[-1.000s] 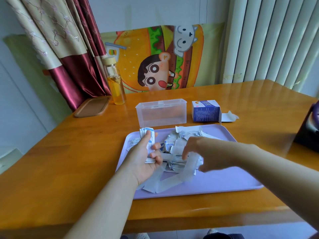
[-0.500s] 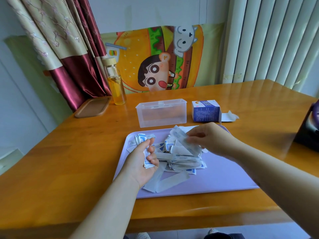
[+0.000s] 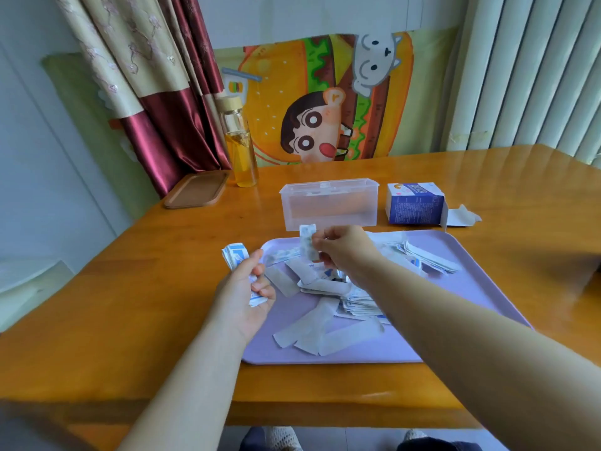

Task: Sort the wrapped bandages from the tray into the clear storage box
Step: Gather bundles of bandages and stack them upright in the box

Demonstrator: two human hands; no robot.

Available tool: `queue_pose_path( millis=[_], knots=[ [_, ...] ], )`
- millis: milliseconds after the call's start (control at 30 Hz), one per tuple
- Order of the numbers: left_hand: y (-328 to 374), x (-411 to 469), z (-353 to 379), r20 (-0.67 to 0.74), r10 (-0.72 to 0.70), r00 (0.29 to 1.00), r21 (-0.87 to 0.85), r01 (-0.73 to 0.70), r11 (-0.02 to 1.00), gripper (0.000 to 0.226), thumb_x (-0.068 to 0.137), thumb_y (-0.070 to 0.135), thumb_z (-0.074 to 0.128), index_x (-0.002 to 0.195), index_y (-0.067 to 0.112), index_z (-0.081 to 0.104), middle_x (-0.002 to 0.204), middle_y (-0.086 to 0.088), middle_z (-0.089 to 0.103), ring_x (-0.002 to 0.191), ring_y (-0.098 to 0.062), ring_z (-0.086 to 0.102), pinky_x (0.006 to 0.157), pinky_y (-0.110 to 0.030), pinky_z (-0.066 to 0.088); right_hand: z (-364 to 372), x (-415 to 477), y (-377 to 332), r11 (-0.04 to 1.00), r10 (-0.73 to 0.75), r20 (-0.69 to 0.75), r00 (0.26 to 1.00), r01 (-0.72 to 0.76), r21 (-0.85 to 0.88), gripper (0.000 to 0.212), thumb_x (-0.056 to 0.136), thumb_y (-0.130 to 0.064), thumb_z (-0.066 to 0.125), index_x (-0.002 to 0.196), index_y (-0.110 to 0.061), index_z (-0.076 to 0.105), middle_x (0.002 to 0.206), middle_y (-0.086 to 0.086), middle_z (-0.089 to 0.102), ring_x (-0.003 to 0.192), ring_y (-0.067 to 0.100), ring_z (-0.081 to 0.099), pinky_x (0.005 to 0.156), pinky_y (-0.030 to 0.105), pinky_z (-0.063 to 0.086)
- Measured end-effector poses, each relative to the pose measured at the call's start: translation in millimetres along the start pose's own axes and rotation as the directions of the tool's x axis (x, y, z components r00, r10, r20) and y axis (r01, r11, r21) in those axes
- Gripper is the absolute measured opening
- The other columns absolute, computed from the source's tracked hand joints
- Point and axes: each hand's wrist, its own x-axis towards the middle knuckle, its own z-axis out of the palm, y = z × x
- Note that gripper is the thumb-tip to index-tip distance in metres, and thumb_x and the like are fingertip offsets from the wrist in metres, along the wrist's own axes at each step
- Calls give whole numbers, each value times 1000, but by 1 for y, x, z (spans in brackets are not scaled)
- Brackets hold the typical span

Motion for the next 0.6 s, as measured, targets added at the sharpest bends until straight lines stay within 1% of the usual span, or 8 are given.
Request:
queue_pose_path(
  millis=[33,67,167,233,333,400,467,600],
  knots=[
    [1,1,-3,-4,-7,1000,-7,7,1000,6,92,15,55,87,17,52,59,7,39,32,-3,26,34,-12,23,7,4,-2,998,37,40,999,-39,46,9,91,-5,55,93,-8,63,73,7,61,53,9,61,48,15,46],
    [4,2,-8,-10,-7,1000,-14,7,1000,5,93,15,54,89,17,53,59,7,39,32,-3,26,34,-12,24,14,7,-2,997,73,92,993,-76,31,19,91,-5,54,109,-7,60,83,10,63,60,13,64,50,16,49],
    [7,4,-16,-23,-14,1000,-31,14,999,2,93,16,54,92,17,55,60,6,40,32,-3,27,34,-12,25,20,16,6,942,63,127,990,-17,-335,34,92,-7,47,125,-12,56,100,11,65,80,21,66,54,18,48],
    [8,6,-20,-30,-13,999,-35,12,999,1,93,16,55,94,17,55,59,6,41,32,-4,28,34,-12,25,18,19,11,802,-36,122,992,101,-588,32,91,-13,51,122,-15,59,114,8,64,98,23,62,67,22,45],
    [6,7,-22,-42,-9,999,3,9,1000,2,92,17,56,94,17,55,60,6,42,33,-4,28,35,-13,25,21,17,15,596,-50,180,982,175,-784,41,88,-33,58,125,-15,55,122,5,60,112,23,55,89,28,44],
    [5,6,-21,-33,-7,999,28,8,1000,2,92,16,57,91,16,55,60,6,43,34,-4,29,36,-13,25,29,16,17,488,-17,197,980,180,-854,52,84,-43,60,126,-13,51,121,7,57,113,27,53,92,36,46],
    [6,5,-20,-32,-8,999,48,10,999,5,91,16,58,88,16,55,61,5,43,34,-4,29,36,-13,26,38,20,21,403,-41,204,978,203,-893,50,80,-44,62,120,-14,56,118,8,56,109,29,53,86,35,46],
    [12,2,-25,-52,6,999,48,-4,999,6,89,17,61,92,16,55,59,4,46,36,-4,31,37,-13,28,40,23,16,328,-13,248,969,239,-914,30,81,-22,58,110,-15,63,105,7,62,91,26,59,71,29,48]
  ],
)
